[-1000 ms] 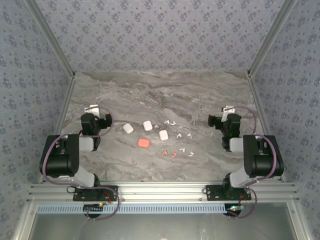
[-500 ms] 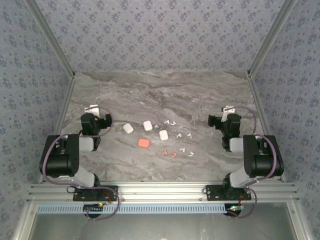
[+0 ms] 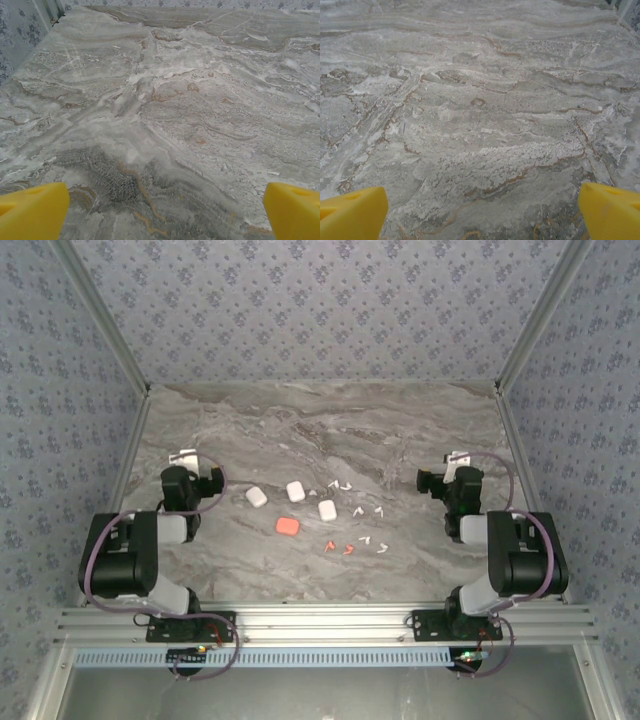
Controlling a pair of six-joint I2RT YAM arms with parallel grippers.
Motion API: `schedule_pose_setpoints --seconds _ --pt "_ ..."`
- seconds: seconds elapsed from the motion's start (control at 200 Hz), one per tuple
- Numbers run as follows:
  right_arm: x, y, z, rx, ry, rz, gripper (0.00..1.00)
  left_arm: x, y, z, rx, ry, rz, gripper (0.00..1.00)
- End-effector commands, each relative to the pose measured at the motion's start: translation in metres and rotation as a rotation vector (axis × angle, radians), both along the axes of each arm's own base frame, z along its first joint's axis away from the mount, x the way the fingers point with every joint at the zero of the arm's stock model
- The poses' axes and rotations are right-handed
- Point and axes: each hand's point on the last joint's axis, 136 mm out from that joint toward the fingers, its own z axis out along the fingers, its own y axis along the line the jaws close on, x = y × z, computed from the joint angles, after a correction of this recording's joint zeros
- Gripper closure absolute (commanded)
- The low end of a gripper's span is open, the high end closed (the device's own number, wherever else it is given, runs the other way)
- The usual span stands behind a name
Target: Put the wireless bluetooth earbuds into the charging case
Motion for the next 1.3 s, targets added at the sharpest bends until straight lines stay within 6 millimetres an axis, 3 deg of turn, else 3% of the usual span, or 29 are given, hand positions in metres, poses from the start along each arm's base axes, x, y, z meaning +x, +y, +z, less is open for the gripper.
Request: schedule_pose_setpoints --seconds 0.0,0.185,0.295,0.41,0.675,0.76,0.834,0.969,1.179,1.199,1.299 --pt "0.005 -0.002 0.038 0.01 -0.016 -0.004 0.0 -0.006 -0.005 0.035 0.001 -0.067 -0.019 0.01" --pt "-0.016 0.013 0.071 0.093 0.092 -0.005 0.0 -0.024 -0.014 0.073 -0.19 -0.055 0.008 0.01" --pt "-0.033 0.048 0.085 0.167 0.183 0.052 0.0 -0.031 -0.024 0.08 -0.367 0.017 0.031 0.01" --pt "-0.05 0.1 0.09 0.191 0.286 0.126 0.0 -0.039 -0.043 0.08 -0.535 0.064 0.012 0.01" --pt "-0.08 0.233 0.055 0.117 0.485 0.368 0.0 -0.04 -0.087 0.083 -0.631 0.135 -0.086 0.01" --pt "-0.085 0.262 0.041 0.066 0.531 0.411 0.0 -0.036 -0.091 0.085 -0.639 0.129 -0.09 0.01" --pt "-0.088 0.281 0.023 0.05 0.584 0.445 0.06 -0.033 -0.093 0.084 -0.63 0.136 -0.094 0.01" --pt "-0.09 0.3 0.0 -0.017 0.643 0.46 0.14 -0.032 -0.093 0.079 -0.617 0.163 -0.087 0.01" --pt "-0.089 0.306 -0.029 -0.067 0.708 0.449 0.19 -0.035 -0.09 0.079 -0.596 0.158 -0.076 0.01" --pt "-0.082 0.313 -0.022 -0.057 0.689 0.454 0.2 -0.035 -0.089 0.08 -0.593 0.157 -0.074 0.01" --pt "-0.082 0.314 -0.033 -0.071 0.714 0.447 0.21 -0.037 -0.087 0.081 -0.577 0.162 -0.07 0.01"
